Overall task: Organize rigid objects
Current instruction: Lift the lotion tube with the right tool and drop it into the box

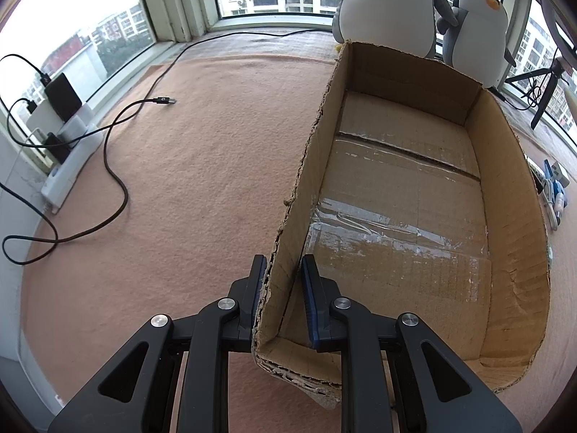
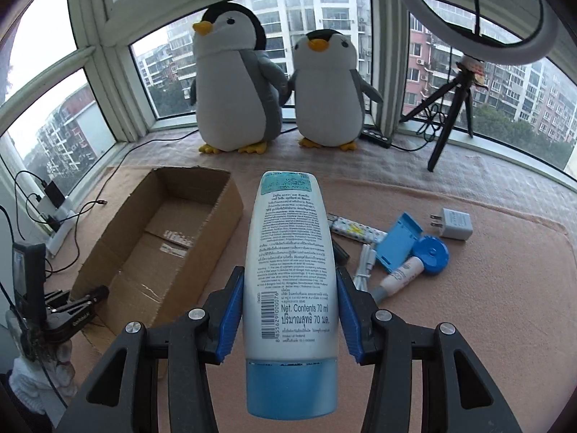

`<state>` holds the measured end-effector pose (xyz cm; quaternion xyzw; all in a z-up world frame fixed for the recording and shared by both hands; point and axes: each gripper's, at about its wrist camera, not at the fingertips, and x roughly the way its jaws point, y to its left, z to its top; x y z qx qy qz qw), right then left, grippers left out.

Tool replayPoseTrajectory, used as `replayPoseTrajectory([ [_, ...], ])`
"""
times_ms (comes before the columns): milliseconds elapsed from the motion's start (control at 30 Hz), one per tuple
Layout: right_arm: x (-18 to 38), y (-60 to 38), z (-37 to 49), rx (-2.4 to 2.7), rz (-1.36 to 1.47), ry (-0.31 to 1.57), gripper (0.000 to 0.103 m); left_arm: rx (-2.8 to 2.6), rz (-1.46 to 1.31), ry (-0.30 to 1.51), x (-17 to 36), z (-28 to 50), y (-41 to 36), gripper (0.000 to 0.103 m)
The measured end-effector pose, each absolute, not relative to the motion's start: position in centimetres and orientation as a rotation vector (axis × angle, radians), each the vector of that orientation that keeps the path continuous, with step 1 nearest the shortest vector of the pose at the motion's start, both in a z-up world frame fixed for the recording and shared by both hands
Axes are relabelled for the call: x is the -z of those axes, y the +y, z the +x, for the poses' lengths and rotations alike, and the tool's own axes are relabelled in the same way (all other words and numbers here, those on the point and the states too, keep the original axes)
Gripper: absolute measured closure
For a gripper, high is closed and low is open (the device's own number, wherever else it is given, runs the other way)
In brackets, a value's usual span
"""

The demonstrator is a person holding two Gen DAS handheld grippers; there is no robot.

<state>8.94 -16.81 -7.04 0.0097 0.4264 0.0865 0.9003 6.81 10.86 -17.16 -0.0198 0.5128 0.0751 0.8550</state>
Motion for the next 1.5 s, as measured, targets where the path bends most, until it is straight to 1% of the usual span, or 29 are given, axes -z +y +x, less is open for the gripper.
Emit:
replayPoseTrajectory([
  [167, 6.4, -11.2, 10.2, -0.279, -0.011, 0.874, 0.059, -0.157, -0.044, 1.076, 17.2, 6.8, 10.9, 0.085],
  [367, 7.3, -6.0, 11.3, -0.365, -0.033, 0.892, 0.059, -0.155, -0.049, 1.073, 17.2, 6.7, 11.0, 0.085],
  [667, 9.0, -2.6, 11.9, -0.423, -0.042, 0.939, 0.059, -0.156, -0.053, 1.071, 17.2, 6.7, 11.0, 0.085],
  [800, 9.4, -2.3, 12.0, -0.436, -0.046, 0.949, 0.058, -0.157, -0.051, 1.072, 17.2, 6.7, 11.0, 0.085],
  [833, 9.5, -2.3, 11.9, -0.441, -0.045, 0.95, 0.056, -0.156, -0.05, 1.071, 17.2, 6.7, 11.0, 0.085],
  [867, 9.5, -2.3, 11.9, -0.444, -0.045, 0.949, 0.049, -0.158, -0.048, 1.073, 17.2, 6.7, 11.0, 0.085],
  [933, 9.3, -2.3, 11.8, -0.443, -0.047, 0.94, 0.039, -0.159, -0.048, 1.072, 17.2, 6.7, 11.0, 0.085],
  [967, 9.2, -2.4, 11.8, -0.437, -0.049, 0.934, 0.037, -0.159, -0.047, 1.072, 17.2, 6.7, 11.0, 0.085],
  [1267, 9.1, -4.9, 11.5, -0.395, -0.015, 0.933, 0.037, -0.167, -0.038, 1.073, 17.3, 6.8, 10.8, 0.085],
  [1500, 8.5, -9.7, 10.9, -0.325, 0.055, 0.922, 0.037, -0.18, -0.027, 1.077, 17.3, 6.9, 10.6, 0.085],
])
